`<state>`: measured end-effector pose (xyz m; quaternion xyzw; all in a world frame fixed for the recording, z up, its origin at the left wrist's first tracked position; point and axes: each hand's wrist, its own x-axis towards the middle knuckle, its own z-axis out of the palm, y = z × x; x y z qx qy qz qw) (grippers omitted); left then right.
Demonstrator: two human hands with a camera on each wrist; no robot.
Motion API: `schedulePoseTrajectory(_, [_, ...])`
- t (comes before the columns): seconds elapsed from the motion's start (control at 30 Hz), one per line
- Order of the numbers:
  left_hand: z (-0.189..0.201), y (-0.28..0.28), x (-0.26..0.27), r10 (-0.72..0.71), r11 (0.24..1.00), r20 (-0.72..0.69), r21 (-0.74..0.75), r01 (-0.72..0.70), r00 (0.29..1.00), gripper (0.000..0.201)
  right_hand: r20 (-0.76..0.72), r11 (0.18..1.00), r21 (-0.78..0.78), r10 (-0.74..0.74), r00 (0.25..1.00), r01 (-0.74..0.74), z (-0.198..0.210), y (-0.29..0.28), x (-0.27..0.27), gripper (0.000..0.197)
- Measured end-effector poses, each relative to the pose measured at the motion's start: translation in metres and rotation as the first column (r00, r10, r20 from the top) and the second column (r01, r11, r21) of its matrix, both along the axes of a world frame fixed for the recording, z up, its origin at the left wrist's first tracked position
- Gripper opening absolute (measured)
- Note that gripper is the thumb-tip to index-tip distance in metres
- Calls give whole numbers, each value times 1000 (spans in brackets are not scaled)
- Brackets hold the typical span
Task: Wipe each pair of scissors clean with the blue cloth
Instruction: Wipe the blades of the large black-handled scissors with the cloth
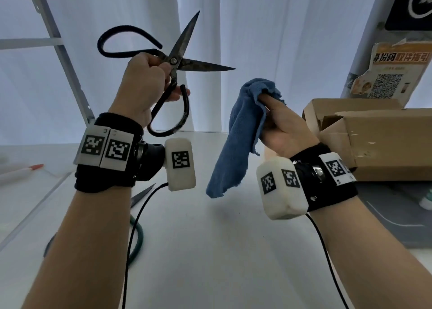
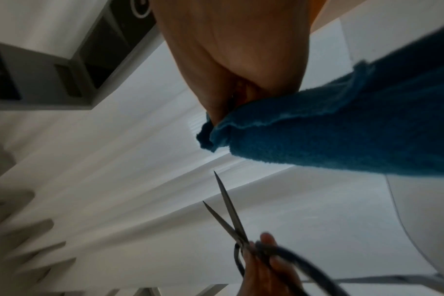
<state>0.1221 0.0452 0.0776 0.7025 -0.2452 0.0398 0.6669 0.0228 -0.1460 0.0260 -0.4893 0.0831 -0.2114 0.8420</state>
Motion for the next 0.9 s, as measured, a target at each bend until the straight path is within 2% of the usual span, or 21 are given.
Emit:
schedulePoseTrajectory(0.07, [1, -9, -10, -53, 998, -21, -17, 53, 998, 12, 17, 991, 123, 48, 999, -50, 3, 10, -5, 14])
schedulePoseTrajectory(0.13, [-1, -20, -21, -109, 994, -20, -5, 109, 994, 19, 48, 958, 271, 80, 996, -90, 9, 26, -8, 11])
schedulePoseTrajectory(0.27, [-12, -37, -42, -127, 989, 0, 71, 127, 992, 15, 16, 981, 163, 104, 994, -105, 23, 53, -9, 23])
schedulePoseTrajectory(0.33, [-17, -40, -47, -102, 991, -1, 91, 102, 995, 14, 6, 990, 88, 108, 994, -108, 21, 54, -5, 20])
schedulePoseTrajectory(0.5, [-25, -33, -58, -162, 982, -53, 90, 166, 985, 22, -28, 992, 84, 101, 995, -98, 4, 54, -9, 11])
schedulePoseTrajectory(0.7, [-32, -19, -58, -185, 972, -58, 135, 192, 981, 20, -59, 997, 74, 20, 998, -16, -2, 55, -25, 16])
schedulePoseTrajectory(0.73, [-33, -17, -58, -183, 973, -63, 134, 190, 981, 18, -46, 994, 105, 2, 999, 3, -3, 54, -28, 17])
schedulePoseTrajectory(0.83, [-34, -13, -59, -184, 973, -78, 129, 193, 980, 14, 51, 910, 413, -33, 998, 9, -2, 54, -35, 15])
schedulePoseTrajectory(0.9, [-35, -12, -59, -190, 972, -91, 125, 200, 978, 14, 70, 889, 458, -36, 997, 0, -1, 54, -37, 7])
